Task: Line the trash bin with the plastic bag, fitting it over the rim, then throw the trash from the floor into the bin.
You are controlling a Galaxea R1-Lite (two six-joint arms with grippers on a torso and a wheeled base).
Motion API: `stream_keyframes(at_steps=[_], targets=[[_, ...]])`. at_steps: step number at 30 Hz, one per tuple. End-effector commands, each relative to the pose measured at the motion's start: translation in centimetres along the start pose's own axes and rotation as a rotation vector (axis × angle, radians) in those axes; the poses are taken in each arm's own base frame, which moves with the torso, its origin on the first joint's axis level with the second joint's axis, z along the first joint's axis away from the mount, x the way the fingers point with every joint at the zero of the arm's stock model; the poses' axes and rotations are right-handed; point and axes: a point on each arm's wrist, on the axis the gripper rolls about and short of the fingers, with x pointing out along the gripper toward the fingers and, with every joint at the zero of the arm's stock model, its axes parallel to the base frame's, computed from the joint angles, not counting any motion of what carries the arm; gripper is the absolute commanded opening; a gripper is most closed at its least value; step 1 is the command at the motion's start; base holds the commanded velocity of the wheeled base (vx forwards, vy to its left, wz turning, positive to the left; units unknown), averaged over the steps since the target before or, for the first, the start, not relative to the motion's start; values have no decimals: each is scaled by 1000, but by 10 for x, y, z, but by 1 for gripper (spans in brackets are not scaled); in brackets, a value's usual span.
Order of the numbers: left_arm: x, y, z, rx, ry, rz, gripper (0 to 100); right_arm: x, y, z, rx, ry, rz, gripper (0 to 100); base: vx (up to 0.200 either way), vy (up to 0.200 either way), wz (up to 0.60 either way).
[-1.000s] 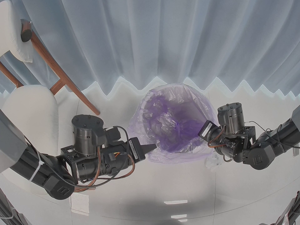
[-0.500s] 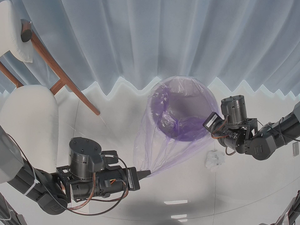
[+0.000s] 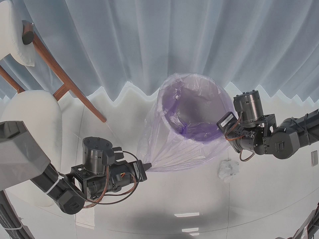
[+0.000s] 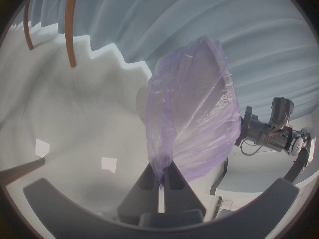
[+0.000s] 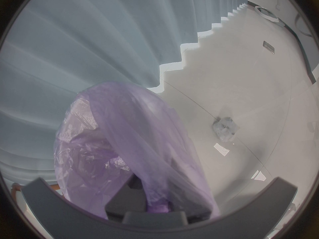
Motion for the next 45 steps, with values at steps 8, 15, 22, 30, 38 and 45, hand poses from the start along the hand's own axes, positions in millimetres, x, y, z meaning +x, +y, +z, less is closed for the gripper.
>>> stream_keyframes(at_steps=[8,15,22,30,38,45], targets=[[24,2,16,3,-130,-6,0,-18,0,-9,-20,31,24,0,0,0,0],[8,-7,7,8,-110,-22,100,-18,0,-8,-18,28,24,0,0,0,0],[-80,-26,-7,26,-111,-105,100,-21,-2,-9,-56,48,31,0,0,0,0],[-160,-27,10,-163,-260,-266,100,-16,-22,-22,-354,193,87,0,0,0,0],[-185,-19,26,-211,-415,-254,100,24,-42,-47,-683,226,131,0,0,0,0],[-199,-13,20,-197,-458,-232,100,66,-56,-74,-751,191,168,0,0,0,0]])
